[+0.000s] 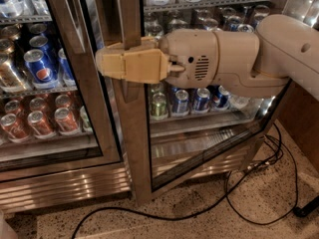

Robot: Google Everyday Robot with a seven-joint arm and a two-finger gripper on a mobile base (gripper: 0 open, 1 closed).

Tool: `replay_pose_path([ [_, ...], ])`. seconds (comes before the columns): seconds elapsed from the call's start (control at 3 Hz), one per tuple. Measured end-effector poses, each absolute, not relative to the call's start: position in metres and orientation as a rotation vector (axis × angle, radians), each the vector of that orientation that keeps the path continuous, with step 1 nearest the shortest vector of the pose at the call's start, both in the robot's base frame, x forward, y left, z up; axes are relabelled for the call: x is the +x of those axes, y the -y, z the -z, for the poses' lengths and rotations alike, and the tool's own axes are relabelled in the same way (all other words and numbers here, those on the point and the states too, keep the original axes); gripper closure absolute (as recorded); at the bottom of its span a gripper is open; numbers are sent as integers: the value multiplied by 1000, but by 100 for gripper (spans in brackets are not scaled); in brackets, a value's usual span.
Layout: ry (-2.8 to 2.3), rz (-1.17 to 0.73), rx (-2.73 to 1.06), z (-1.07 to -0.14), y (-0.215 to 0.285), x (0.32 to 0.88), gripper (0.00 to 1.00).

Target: Open right fridge door

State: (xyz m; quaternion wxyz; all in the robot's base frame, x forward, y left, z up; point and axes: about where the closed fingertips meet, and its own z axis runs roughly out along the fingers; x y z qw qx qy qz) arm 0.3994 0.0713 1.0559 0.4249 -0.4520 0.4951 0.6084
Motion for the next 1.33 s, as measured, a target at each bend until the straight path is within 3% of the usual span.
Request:
replay_pose_path([
  [0.67,-1238,-1521,-1131,-1056,-71,399,11],
  [1.0,-1238,-1521,-1131,-1056,-71,399,0],
  [1.33,-1265,-1500,-1154,-1059,-71,396,0],
])
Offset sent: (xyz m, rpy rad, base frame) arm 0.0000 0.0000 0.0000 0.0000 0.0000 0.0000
